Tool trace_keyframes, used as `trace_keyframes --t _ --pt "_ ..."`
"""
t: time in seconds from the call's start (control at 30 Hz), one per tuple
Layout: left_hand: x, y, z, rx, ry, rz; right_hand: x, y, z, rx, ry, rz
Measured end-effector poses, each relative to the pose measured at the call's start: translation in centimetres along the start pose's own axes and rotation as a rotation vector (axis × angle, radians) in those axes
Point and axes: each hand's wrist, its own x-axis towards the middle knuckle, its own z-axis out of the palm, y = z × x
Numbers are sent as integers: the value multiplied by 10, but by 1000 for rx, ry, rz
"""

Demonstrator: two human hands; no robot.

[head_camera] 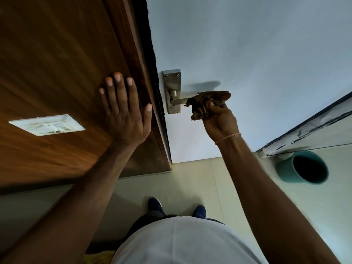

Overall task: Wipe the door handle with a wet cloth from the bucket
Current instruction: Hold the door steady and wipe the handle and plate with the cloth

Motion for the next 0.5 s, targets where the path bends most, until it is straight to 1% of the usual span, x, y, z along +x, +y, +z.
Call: trace_keyframes --t 0.07,0.17,0.2,0.27,0.33,0.37,0.43,0.5 --pt "0 0 -1 -4 11 -2 -4 -10 0 -174 0 -92" --pt "0 1 1 -1 20 -5 -10 -21 4 -551 -42 -257" --pt "0 2 1 2 22 -3 -7 -22 5 -687 -24 -311" --pt "0 3 3 11 22 5 0 -22 7 -1043 25 -477" --pt "0 4 2 10 24 3 1 -19 13 -1427 18 -671" --pt "0 4 2 11 27 1 -2 -17 17 -1563 -3 -761" --pt "0 3 1 10 26 -3 -10 -11 24 -1737 -23 -926" --pt "0 2 2 2 33 -10 -15 2 34 -1814 -66 -1045"
